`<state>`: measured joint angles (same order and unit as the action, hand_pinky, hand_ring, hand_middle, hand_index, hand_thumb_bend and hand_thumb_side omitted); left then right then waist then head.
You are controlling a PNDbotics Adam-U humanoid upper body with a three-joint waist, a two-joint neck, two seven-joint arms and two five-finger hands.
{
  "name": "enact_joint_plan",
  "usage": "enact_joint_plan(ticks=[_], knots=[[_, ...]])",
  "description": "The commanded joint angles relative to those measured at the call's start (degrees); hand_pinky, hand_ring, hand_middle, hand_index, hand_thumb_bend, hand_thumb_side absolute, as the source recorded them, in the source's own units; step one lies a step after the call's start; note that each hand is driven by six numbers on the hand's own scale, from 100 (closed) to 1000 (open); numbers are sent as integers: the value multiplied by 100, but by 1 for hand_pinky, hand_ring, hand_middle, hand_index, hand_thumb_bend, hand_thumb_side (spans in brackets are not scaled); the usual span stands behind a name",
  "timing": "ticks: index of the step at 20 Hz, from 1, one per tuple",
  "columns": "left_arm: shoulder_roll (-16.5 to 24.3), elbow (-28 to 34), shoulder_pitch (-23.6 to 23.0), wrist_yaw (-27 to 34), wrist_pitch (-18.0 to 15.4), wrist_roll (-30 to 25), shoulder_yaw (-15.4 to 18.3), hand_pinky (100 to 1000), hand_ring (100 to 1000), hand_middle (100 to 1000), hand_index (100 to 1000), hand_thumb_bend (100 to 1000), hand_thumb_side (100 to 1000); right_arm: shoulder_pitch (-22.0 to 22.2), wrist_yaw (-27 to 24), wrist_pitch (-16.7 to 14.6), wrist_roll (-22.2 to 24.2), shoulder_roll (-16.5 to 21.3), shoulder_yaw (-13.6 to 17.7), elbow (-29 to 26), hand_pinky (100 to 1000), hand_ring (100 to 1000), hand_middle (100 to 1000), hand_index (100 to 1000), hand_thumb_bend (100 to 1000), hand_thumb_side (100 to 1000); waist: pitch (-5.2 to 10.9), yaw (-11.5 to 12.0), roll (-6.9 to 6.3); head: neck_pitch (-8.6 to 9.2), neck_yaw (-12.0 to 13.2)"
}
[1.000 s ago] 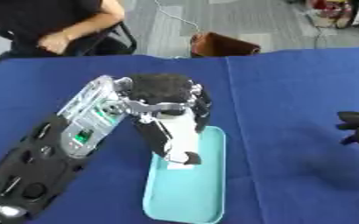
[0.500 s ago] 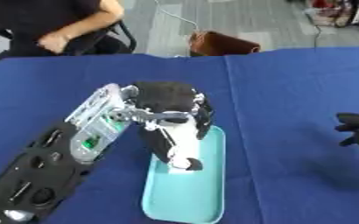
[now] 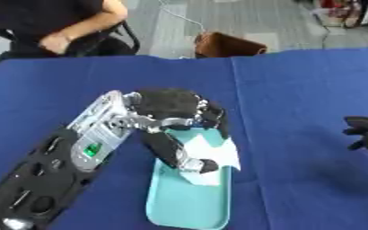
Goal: Pick up objects on the table and place them in the box.
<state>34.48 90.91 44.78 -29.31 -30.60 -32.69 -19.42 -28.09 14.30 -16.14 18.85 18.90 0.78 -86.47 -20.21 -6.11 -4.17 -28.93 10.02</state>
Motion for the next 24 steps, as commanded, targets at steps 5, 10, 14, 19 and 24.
enact_joint_plan(ticks=[5, 10, 14, 19, 24], knots=[[34, -32, 6, 239, -219, -295, 48, 653, 768, 835, 834, 395, 965, -61, -17, -6, -1, 17, 46, -77, 643, 801, 870, 867, 100, 922, 90, 4, 32, 91, -10], [47, -7, -15, 285, -202, -296, 72, 653, 767, 833, 839, 388, 962, -63, -19, -6, -5, 8, 53, -77, 643, 801, 870, 867, 100, 918, 92, 13, 45, 98, -21], [73, 16, -47, 295, -190, -273, 98, 653, 767, 832, 841, 389, 958, -60, -19, -6, -10, 11, 60, -72, 643, 801, 870, 867, 100, 917, 95, 30, 55, 96, -25], [92, 68, -74, 343, -168, -234, 137, 651, 765, 829, 842, 382, 952, -64, -15, -8, -9, 4, 61, -71, 643, 801, 870, 867, 100, 915, 106, 57, 72, 104, -36], [150, 304, -137, 533, -140, -109, 229, 648, 760, 831, 842, 377, 1000, -38, -7, -6, -18, 14, 80, -54, 643, 801, 869, 867, 100, 924, 134, 99, 96, 101, -71]])
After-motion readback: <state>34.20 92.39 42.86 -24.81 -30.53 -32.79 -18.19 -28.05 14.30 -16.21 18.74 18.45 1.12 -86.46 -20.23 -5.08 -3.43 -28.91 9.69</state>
